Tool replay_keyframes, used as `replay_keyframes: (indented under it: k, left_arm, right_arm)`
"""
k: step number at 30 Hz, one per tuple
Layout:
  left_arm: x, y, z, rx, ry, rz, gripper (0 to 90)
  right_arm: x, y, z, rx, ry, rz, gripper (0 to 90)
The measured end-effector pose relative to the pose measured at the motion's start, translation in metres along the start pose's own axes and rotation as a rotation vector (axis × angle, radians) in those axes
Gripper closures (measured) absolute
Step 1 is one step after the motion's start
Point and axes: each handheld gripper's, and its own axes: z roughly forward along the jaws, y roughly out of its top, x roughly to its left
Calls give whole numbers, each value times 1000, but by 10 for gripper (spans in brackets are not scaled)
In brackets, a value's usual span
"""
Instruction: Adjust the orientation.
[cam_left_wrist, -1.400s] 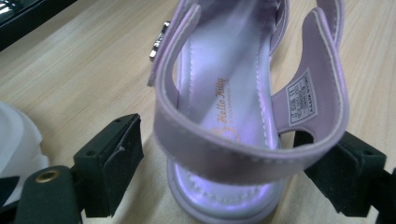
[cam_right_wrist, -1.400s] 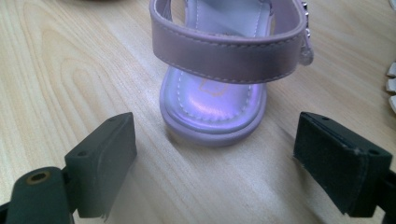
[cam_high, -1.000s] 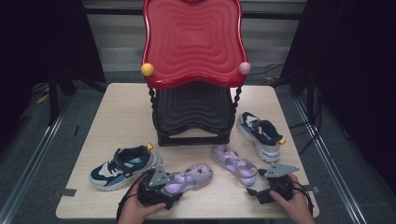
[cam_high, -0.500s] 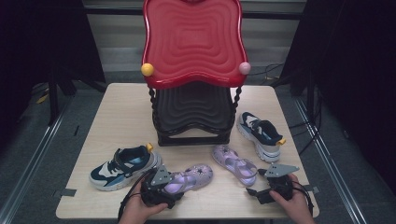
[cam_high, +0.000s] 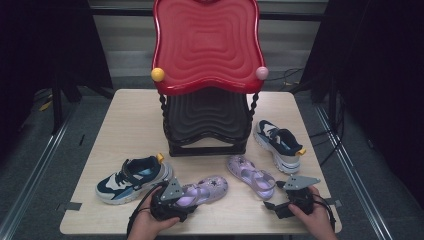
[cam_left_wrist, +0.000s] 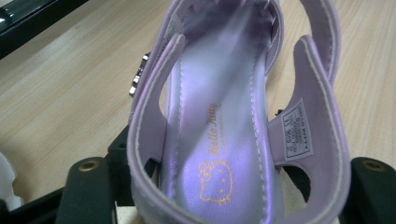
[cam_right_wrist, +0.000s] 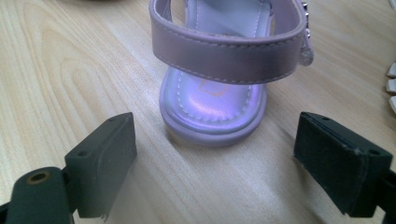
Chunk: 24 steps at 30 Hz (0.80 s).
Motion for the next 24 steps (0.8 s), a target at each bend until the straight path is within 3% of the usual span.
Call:
replay_keyframes:
  k: [8,14,24]
  left_arm:
    - [0,-1,-1,-10,0,3,367]
    - [-2,1,-3,-4,16,30,372]
    - [-3,4,-14,-26,18,-10,373]
  right_arm:
    - [0,0,0,1,0,-2,127]
    - [0,0,0,0,2,-1,127]
    - [0,0,0,0,2,-1,127]
